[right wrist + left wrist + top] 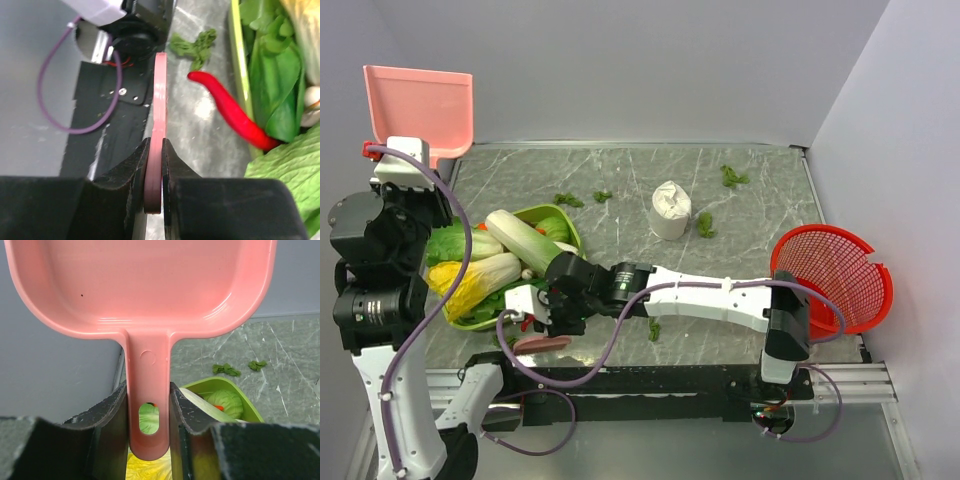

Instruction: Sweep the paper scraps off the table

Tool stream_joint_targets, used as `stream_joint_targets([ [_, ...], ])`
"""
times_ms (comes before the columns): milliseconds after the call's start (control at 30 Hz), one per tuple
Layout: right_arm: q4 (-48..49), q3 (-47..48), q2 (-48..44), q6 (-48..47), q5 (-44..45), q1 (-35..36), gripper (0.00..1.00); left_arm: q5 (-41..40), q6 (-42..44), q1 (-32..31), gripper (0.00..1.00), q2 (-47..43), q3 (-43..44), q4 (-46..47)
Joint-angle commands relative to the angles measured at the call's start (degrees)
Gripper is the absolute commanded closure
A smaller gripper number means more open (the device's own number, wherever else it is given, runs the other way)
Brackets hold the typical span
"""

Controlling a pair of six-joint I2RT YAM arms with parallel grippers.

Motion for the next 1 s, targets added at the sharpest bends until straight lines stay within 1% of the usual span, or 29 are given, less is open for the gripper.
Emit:
stream_joint_targets([
  [0,6.6,2.3,-0.1,-1.2,5.5,0.8,1.0,1.6,-1.2,1.4,0.99,0.0,0.8,0.7],
  [133,8.7,3.0,1.2,0.0,6.4,0.8,1.0,4.6,-3.1,3.4,0.99,1.5,1.1,1.1],
  [233,11.8,2.3,1.4,0.9,5.1,0.8,1.0,6.6,-3.2,4.1,0.99,2.1,1.4,0.9],
  [433,18.7,0.8,3.0,3.3,3.1,0.7,1.0,7.0,-3.4,4.3,0.99,1.7,0.2,0.2],
  [733,28.0,-0.3,6.0,10.1,1.2,-0.2,1.0,9.0,-3.8,4.8,0.99,2.3,1.3,-0.7],
  [933,29.5,0.0,8.0,10.9,-0.3,-0.4,1.0,10.9,-4.1,5.3,0.99,2.2,1.4,-1.2],
  [967,31.1,-0.4,8.1,10.7,-0.5,-0.3,1.0,10.7,-4.1,5.4,0.99,1.9,1.2,-1.3],
])
